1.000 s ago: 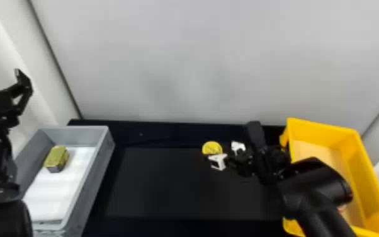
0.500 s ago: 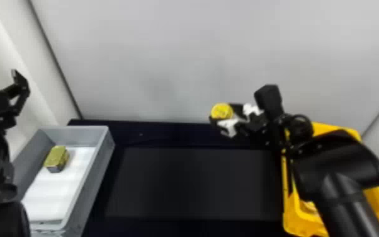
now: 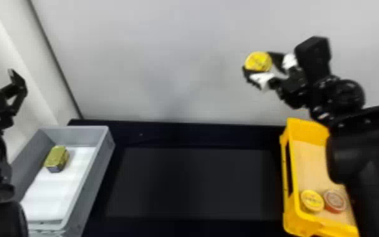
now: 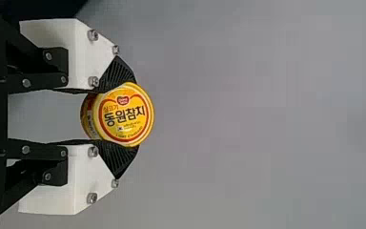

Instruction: Pick up the round yellow can and place it in the yellow rectangular box

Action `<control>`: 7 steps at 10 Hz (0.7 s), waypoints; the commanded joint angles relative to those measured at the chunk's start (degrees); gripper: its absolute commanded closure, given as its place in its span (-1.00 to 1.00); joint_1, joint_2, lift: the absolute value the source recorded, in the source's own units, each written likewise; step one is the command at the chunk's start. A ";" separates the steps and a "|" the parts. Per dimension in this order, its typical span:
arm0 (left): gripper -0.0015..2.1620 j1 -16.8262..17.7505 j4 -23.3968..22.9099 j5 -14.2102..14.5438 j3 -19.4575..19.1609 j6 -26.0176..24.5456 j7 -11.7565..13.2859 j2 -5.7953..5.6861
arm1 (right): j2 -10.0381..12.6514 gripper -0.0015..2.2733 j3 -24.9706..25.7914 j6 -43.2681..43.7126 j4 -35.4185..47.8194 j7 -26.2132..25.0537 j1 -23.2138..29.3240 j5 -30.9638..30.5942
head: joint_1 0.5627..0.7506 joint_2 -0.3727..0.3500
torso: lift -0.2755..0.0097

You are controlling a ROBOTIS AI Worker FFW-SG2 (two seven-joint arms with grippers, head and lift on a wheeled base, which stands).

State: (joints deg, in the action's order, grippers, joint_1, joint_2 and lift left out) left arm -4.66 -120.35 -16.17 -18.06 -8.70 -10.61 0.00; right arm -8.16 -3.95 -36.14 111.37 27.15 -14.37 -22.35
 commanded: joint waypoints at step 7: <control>-0.91 -0.17 -0.58 0.00 -0.23 0.00 0.05 0.15 | -3.88 -0.29 13.53 -4.22 14.93 -9.21 5.32 -2.36 | 0.39 0.07 | 0.51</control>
State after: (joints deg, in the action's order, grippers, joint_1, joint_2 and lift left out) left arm -4.84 -120.88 -16.17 -18.34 -8.71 -10.55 0.00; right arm -11.54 6.95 -39.09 124.29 18.55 -10.18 -23.85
